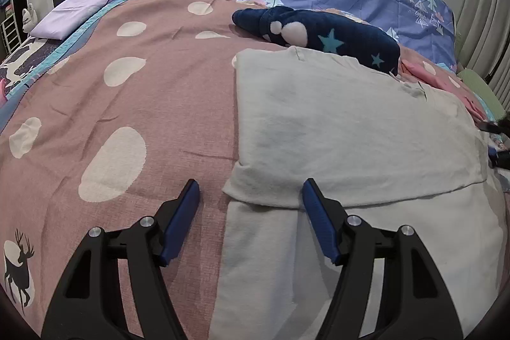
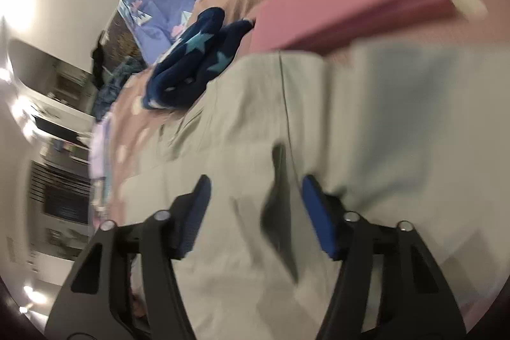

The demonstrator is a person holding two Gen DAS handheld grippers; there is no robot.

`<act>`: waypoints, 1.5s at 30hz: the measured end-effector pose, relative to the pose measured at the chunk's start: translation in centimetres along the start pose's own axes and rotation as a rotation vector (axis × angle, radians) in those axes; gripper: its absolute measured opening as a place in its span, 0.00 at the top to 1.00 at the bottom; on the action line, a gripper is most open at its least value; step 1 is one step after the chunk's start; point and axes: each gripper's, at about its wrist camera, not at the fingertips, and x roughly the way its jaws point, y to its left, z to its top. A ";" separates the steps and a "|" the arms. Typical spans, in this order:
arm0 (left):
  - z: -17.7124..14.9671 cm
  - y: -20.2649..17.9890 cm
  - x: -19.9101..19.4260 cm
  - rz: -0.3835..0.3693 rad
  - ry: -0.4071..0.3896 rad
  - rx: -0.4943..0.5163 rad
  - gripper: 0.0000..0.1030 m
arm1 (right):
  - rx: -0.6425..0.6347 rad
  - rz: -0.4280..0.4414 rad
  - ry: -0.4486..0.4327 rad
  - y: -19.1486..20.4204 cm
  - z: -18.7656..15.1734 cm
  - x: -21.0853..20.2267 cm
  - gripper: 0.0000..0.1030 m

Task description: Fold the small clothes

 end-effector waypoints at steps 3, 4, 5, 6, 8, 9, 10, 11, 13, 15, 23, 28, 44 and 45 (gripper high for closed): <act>0.0 0.0 0.0 -0.002 0.000 -0.002 0.34 | -0.086 -0.131 -0.069 1.3 0.7 0.4 0.98; 0.0 0.0 0.0 -0.003 -0.001 -0.002 0.34 | -0.112 -0.139 -0.129 1.5 0.5 -0.6 0.98; 0.0 -0.1 0.0 -0.002 -0.001 -0.002 0.34 | -0.127 -0.155 -0.172 1.7 0.4 -0.9 0.98; 0.0 -0.1 0.0 -0.001 -0.001 -0.001 0.35 | -0.151 -0.195 -0.202 1.9 0.4 -0.9 0.98; 0.0 -0.1 0.0 0.002 -0.001 0.001 0.34 | -0.204 -0.381 -0.226 1.7 0.0 -0.1 0.95; 0.0 -0.1 0.0 0.002 -0.001 0.002 0.34 | -0.209 -0.377 -0.206 1.3 -0.2 0.1 0.95; 0.0 -0.1 0.0 0.001 -0.001 0.000 0.34 | -0.194 -0.336 -0.204 1.0 -0.6 -0.1 0.95; 0.0 -0.1 0.0 0.001 -0.001 0.001 0.34 | -0.184 -0.306 -0.227 0.9 -1.2 -0.8 0.95; 0.0 -0.2 -0.1 0.004 -0.001 0.004 0.34 | -0.217 -0.241 -0.266 1.8 -2.9 -2.4 0.95; 0.0 -0.2 -0.1 0.007 -0.001 0.006 0.34 | -0.273 -0.165 -0.250 2.8 -5.0 -3.4 0.95; 0.1 0.9 -1.3 -0.082 -0.046 -0.045 0.48 | -0.360 -0.295 -0.165 1.7 -10.0 -1.5 0.90; 1.1 0.9 -6.1 -0.240 -0.232 -0.069 0.49 | -0.403 -0.228 -0.157 2.3 -12.4 -2.5 0.64; 1.1 -6.9 2.6 -0.013 0.032 0.201 0.32 | -0.417 -0.164 -0.170 2.0 -13.5 -2.1 0.52; 1.1 -7.1 2.6 0.001 0.027 0.211 0.32 | -0.398 -0.151 -0.185 1.8 -13.3 -2.6 0.64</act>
